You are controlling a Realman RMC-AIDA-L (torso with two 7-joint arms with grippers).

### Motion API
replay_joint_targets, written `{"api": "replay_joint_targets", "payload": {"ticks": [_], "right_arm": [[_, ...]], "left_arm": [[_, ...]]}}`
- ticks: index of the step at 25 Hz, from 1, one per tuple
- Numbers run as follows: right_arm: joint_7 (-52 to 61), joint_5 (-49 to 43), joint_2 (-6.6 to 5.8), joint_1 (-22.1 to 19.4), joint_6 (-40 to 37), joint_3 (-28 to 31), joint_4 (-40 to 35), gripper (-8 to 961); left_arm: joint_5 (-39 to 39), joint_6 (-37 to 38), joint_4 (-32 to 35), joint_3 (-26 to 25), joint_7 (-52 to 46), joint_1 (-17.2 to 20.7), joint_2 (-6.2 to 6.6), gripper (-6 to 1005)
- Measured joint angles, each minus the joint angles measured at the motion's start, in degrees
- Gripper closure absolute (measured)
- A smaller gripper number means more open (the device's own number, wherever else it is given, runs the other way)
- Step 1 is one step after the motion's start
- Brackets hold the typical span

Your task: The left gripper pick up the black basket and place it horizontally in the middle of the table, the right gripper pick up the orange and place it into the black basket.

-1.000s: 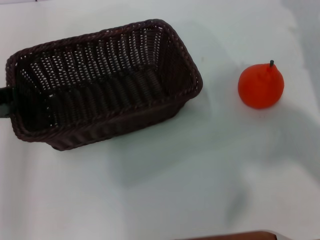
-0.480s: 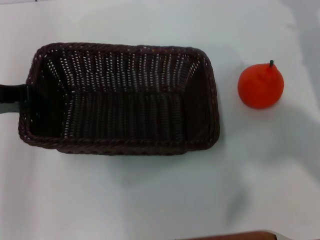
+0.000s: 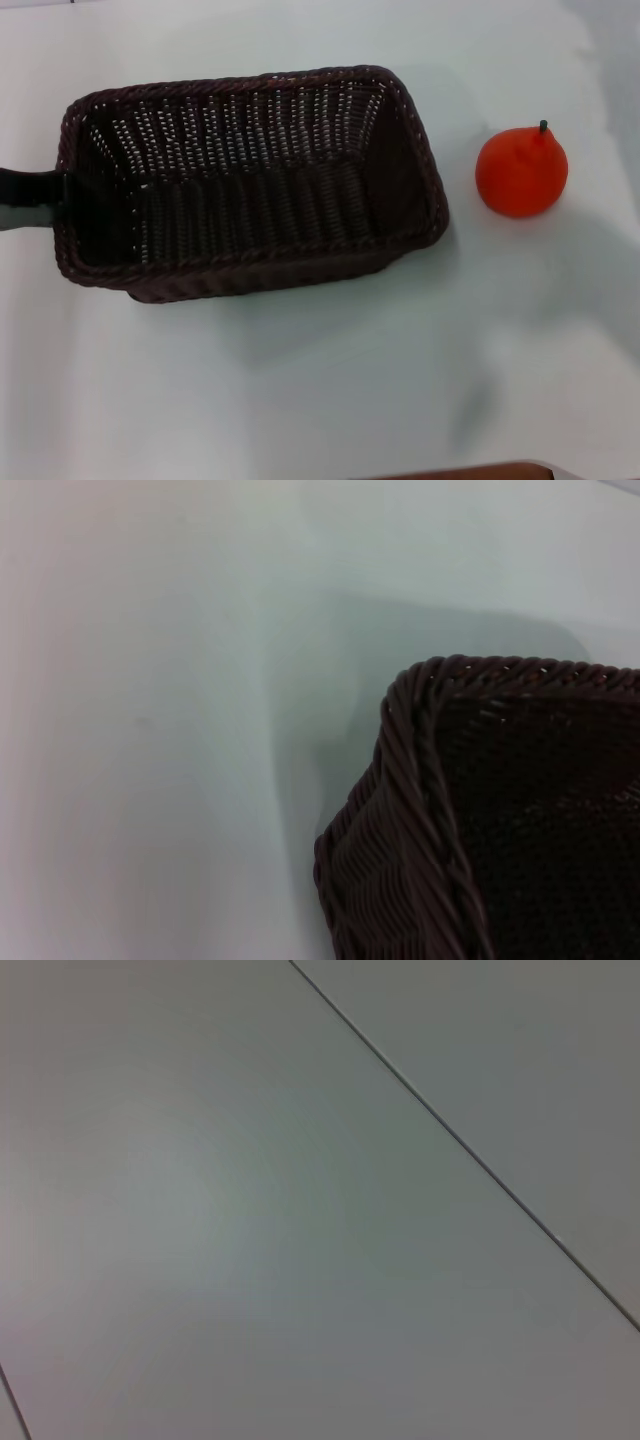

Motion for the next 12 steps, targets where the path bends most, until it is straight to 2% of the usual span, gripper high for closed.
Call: {"api": "replay_joint_targets", "payload": {"ticks": [2,12], "right_arm": [[0.00,0.00,0.00,0.06,-0.14,0.01,0.01,8],[0.00,0.00,0.00,0.67,-0.49,-0.12,-0.56,8]], "left_arm": [[-0.11,-0.41,0.43,0.09,0.17,-0.37,0.06,851],[-0.54,-0.70,2.84,-0.26,2.57,-1.21,-0.03,702]]}}
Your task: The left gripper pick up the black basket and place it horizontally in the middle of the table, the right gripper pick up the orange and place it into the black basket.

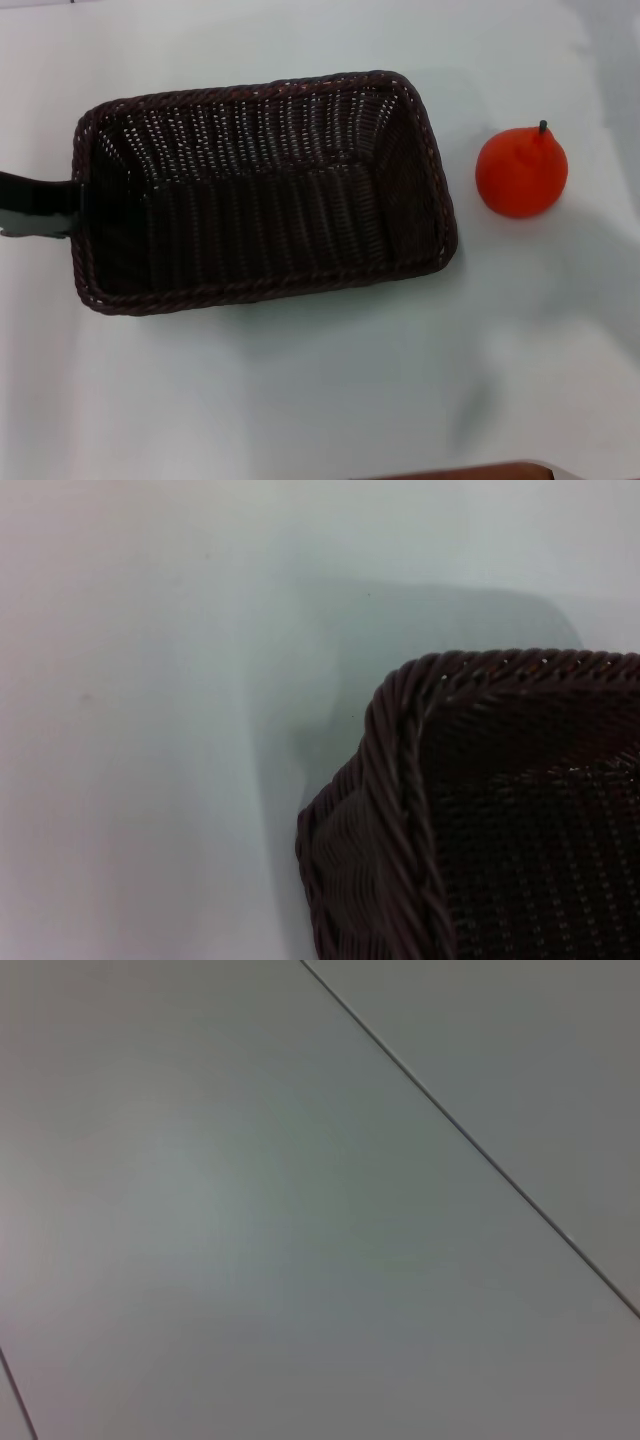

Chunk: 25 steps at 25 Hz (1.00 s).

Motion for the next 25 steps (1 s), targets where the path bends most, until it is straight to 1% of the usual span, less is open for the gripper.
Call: {"api": "replay_joint_targets", "payload": {"ticks": [1,9,12,14,15,17,19,21,23,24,25], "right_arm": [[0.00,0.00,0.00,0.00,-0.01,-0.01,-0.01,8],[-0.01,-0.40,0.00,-0.50,0.06,-0.12,-0.14,8],[-0.04,-1.13,-0.05,-1.11,-0.17,-1.12,-1.19,8],[0.01,-4.04,-0.08,-1.91,-0.21,-3.56,-3.82,8],[0.56,-6.22,-0.08,-2.36,-0.31,-5.22,-5.75,8],[3.99,-11.80,-0.09,-3.42,-1.04,-8.95,-10.73,9],[11.28,-16.92,-0.10,-4.54,-2.78,-12.14,-16.61,9],[21.54,-23.67,-0.08,-5.64,-5.35,-14.72,-23.84,9],[33.94,-33.05,-0.09,-6.23,-7.66,-16.84,-32.73,9],[38.14,-36.30,-0.09,-6.27,-8.15,-17.34,-35.85,9],[49.28,-45.86,-0.09,-6.15,-7.88,-17.88,-43.36,9]], "left_arm": [[-0.18,-0.18,-0.17,-0.11,0.00,0.00,0.04,687],[-0.54,-1.93,-3.74,-1.00,-0.52,-0.39,0.30,370],[-0.56,-2.85,-6.24,-3.47,-0.33,-0.48,0.43,247],[-0.98,-2.90,-7.41,-6.13,0.42,-0.49,0.57,133],[-1.34,-2.89,-7.82,-7.39,0.93,-0.48,0.62,76],[-3.42,-2.55,-8.60,-10.99,2.96,-0.37,0.61,76],[-7.02,-1.82,-8.72,-15.06,5.37,0.08,0.49,76],[-11.72,-1.21,-8.15,-19.25,8.34,0.76,0.30,76],[-16.88,0.19,-7.30,-22.11,11.29,1.92,0.08,76],[-20.04,1.26,-6.68,-22.81,12.96,2.88,-0.04,76],[-23.02,2.48,-6.06,-23.23,14.44,3.87,-0.07,76]]}}
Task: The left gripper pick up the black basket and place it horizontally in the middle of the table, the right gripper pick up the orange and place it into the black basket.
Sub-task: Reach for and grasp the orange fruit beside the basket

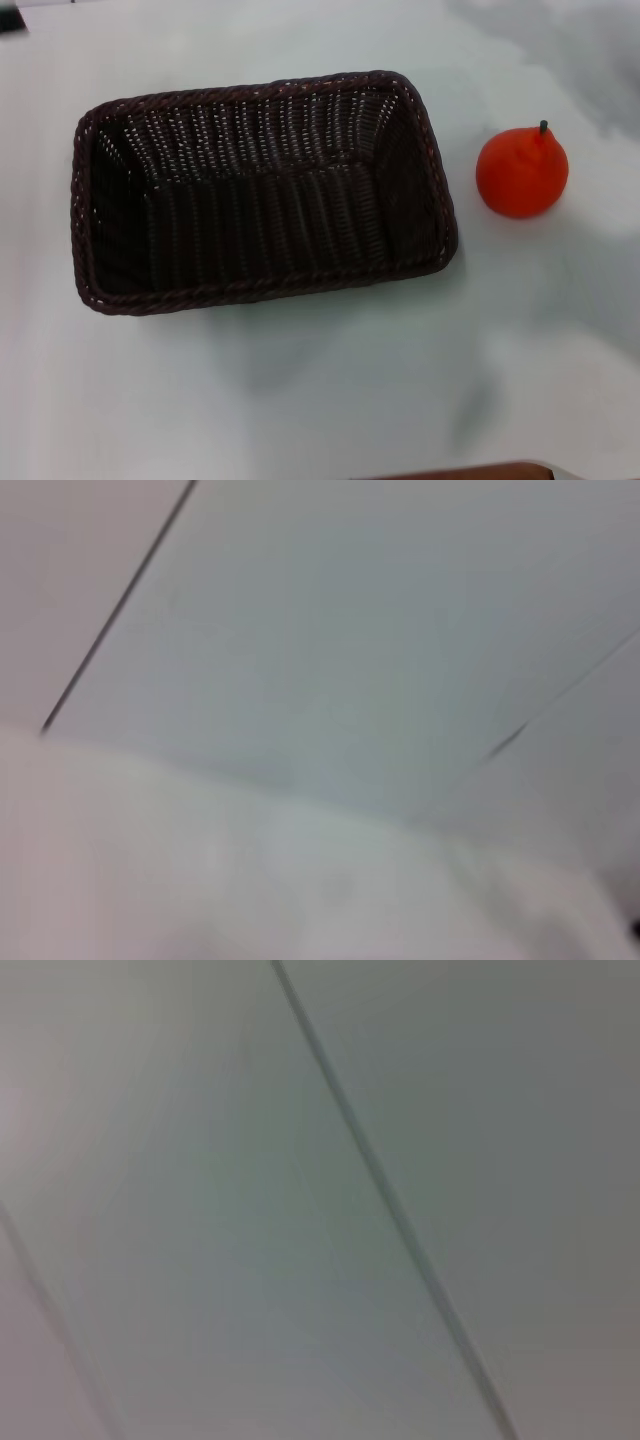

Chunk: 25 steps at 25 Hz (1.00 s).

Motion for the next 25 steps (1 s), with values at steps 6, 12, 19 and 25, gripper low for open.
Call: {"api": "replay_joint_targets", "payload": {"ticks": [6,12,19,25], "right_arm": [[23.79,-20.85,0.03,1.27,7.91,-2.13,-18.24,9],[40.07,-40.97,-0.30,5.33,21.42,-6.67,-34.01,9],[45.36,-57.72,-0.29,12.68,28.80,-12.24,-36.01,9],[46.61,-59.47,-0.03,15.68,25.70,-18.12,-27.62,9]], "left_arm": [[-13.01,4.41,4.02,-0.33,9.06,4.71,-0.09,76],[-18.07,6.44,9.89,-0.82,14.00,5.96,0.15,77],[-18.04,6.54,11.38,-0.86,15.14,5.31,0.37,77],[-18.19,6.59,12.90,-0.86,15.92,5.46,0.39,77]]}}
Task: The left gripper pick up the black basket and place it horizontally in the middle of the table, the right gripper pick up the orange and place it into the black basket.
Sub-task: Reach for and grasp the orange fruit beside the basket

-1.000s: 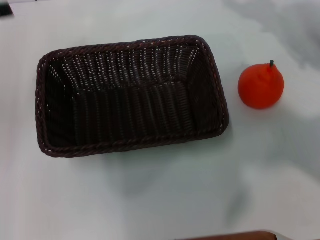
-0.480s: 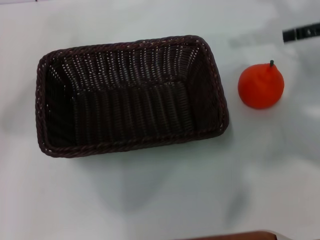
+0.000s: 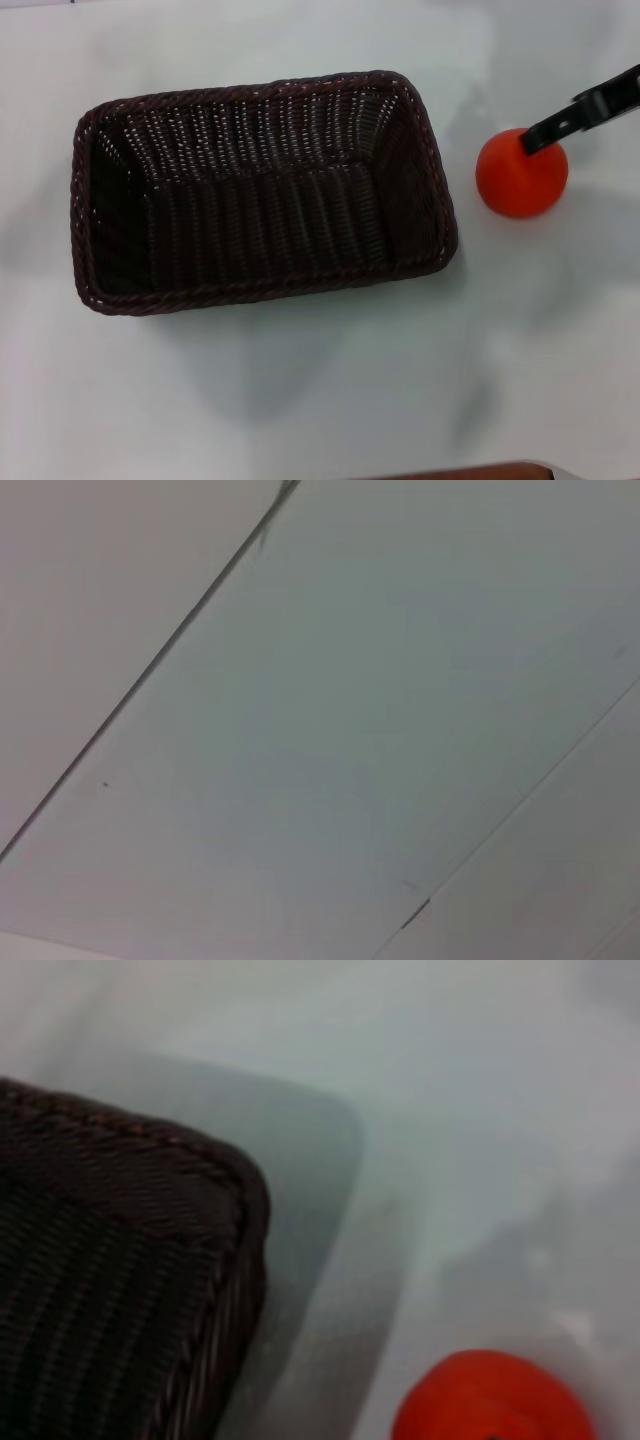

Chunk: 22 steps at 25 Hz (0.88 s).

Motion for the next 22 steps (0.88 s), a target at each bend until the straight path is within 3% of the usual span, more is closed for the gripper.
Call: {"api": "replay_joint_targets", "payload": {"ticks": [6,22], "right_arm": [[2.60,-5.33,0.06,3.21,-5.21,-3.23,8.41,9],[5.29,-9.39,0.00,5.39,-13.08,-6.18,16.27,16]], "left_arm": [[-0.13,0.01,2.87,-0.02,1.00,0.04,0.00,77],[-0.33,0.35,6.66,-0.10,3.24,-0.72,0.00,78]]}}
